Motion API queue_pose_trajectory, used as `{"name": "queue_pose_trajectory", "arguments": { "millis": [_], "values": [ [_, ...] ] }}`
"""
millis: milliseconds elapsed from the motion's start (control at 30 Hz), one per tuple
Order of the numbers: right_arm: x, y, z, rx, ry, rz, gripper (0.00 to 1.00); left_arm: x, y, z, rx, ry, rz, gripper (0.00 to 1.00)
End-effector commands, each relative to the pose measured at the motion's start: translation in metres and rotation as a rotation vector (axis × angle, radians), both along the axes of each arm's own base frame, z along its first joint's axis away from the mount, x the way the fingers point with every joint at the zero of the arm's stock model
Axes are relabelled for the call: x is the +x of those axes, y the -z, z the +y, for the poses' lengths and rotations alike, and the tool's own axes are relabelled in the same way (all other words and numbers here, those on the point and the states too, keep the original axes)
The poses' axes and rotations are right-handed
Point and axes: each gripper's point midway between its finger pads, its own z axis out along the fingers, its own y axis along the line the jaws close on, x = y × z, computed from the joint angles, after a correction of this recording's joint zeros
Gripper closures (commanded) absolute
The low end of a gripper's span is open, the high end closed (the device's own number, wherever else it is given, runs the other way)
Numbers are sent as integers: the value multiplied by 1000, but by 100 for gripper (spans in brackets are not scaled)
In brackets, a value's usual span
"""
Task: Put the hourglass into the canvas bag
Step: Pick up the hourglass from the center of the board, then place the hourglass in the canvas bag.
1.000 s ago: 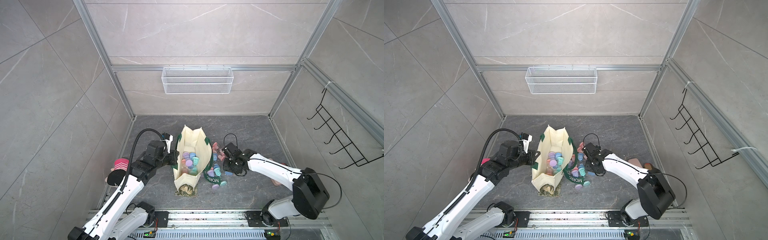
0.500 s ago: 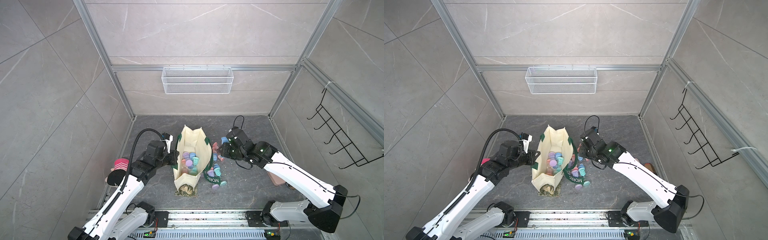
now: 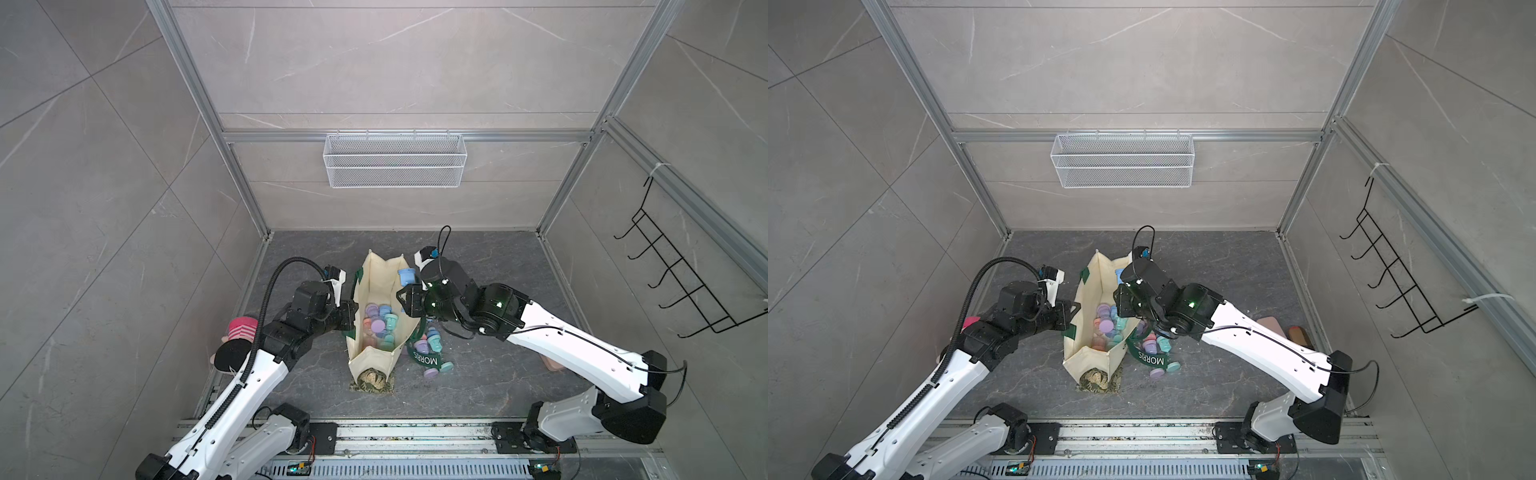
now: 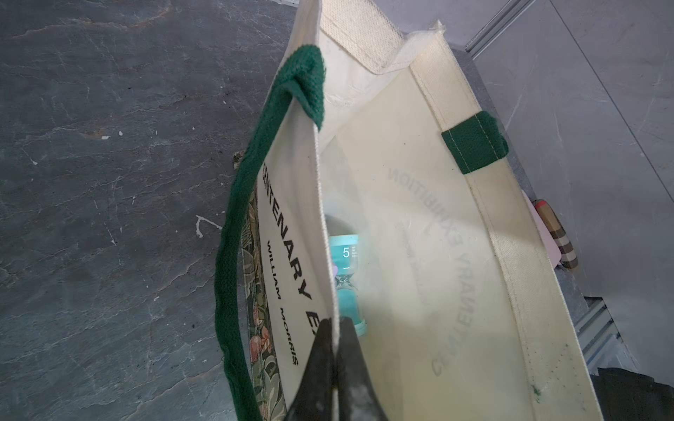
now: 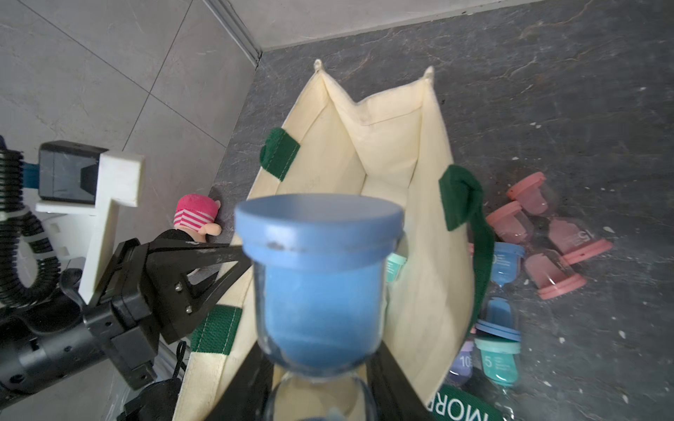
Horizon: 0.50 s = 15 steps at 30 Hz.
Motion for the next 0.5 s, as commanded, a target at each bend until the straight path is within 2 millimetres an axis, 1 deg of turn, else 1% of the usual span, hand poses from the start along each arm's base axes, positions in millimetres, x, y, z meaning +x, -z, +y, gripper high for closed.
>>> {"name": "queue_pose_trajectory", "arguments": {
  "millis": [0, 267, 467],
  "values": [
    [3, -15, 19, 51, -30, -27, 100, 1, -11, -6, -21, 27, -40, 100],
    [7, 17, 41, 0, -49, 46, 100, 1, -11, -5, -21, 26, -42, 100],
    [11, 39, 48, -36, -46, 83, 100, 0, -11, -5, -23, 27, -43, 100]
  ]
}}
